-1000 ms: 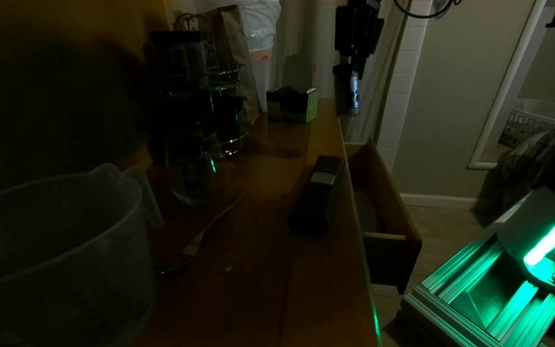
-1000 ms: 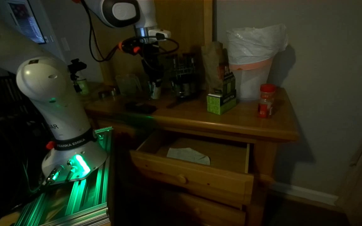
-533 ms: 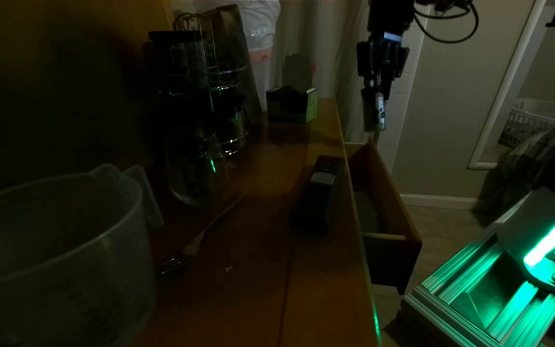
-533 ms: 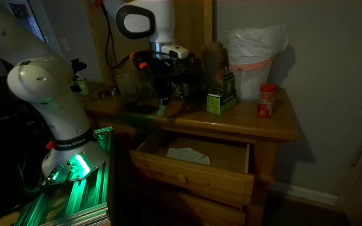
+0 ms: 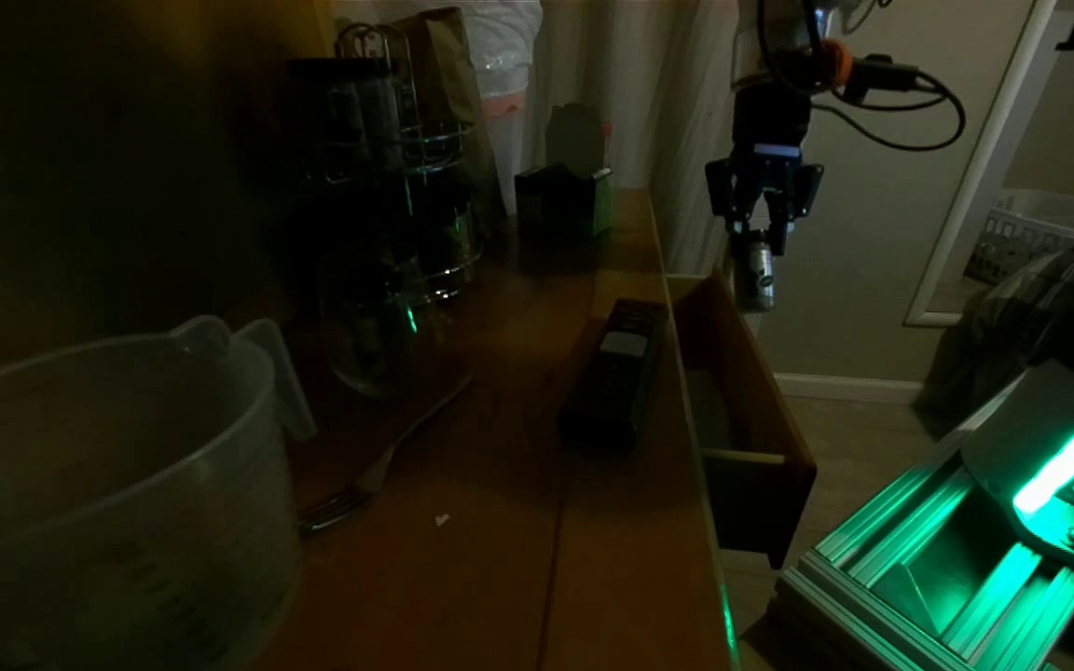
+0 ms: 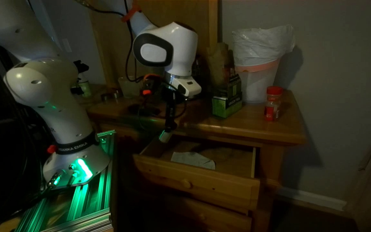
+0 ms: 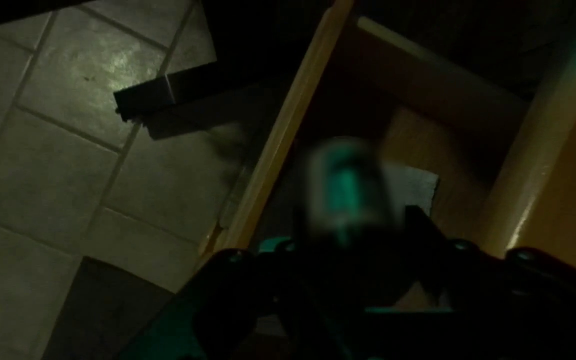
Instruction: Pick up one glass jar from the stand and put it in the open drawer.
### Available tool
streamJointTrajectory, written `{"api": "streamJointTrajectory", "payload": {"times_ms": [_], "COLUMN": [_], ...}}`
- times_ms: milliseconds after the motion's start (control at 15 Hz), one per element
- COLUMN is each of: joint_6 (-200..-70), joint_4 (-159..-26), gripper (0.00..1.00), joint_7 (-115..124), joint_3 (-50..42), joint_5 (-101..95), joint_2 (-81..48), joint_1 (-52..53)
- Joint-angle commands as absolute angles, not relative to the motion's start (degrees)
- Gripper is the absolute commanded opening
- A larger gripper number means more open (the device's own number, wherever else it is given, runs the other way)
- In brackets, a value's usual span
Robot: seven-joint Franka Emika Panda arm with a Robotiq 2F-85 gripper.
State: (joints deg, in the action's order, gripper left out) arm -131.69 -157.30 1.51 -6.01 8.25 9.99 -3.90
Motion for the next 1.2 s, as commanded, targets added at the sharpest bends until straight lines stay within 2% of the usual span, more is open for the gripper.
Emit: {"api": "streamJointTrajectory", "payload": {"times_ms": [0,200,267,533,867,933,1000,1133], "joint_6": [-131.83,-131.84,-131.84,-133.92,-139.93,-137.42,-138.22,-138.14], "joint_4": [-157.20,-156.82,-156.71,-157.81,-157.26,-157.01,-157.24,-157.25], "gripper": [0.48,0.48,0.23,0.23,0.23,0.23,0.48,0.48], "joint_7": [2.47,3.17,3.38,-10.59,-30.55,-30.91,-26.12,-28.63], "joint_3": [-6.06,-6.68,-6.68,-7.36,-9.79,-9.98,-9.10,-9.62], "joint_5": [9.18,10.29,10.36,7.11,12.50,13.49,10.71,11.51], "joint_2": [8.51,6.41,6.39,7.20,6.21,6.55,6.36,6.37], "joint_1": [-4.70,-5.34,-5.35,-5.28,-4.84,-4.77,-5.03,-5.07]}}
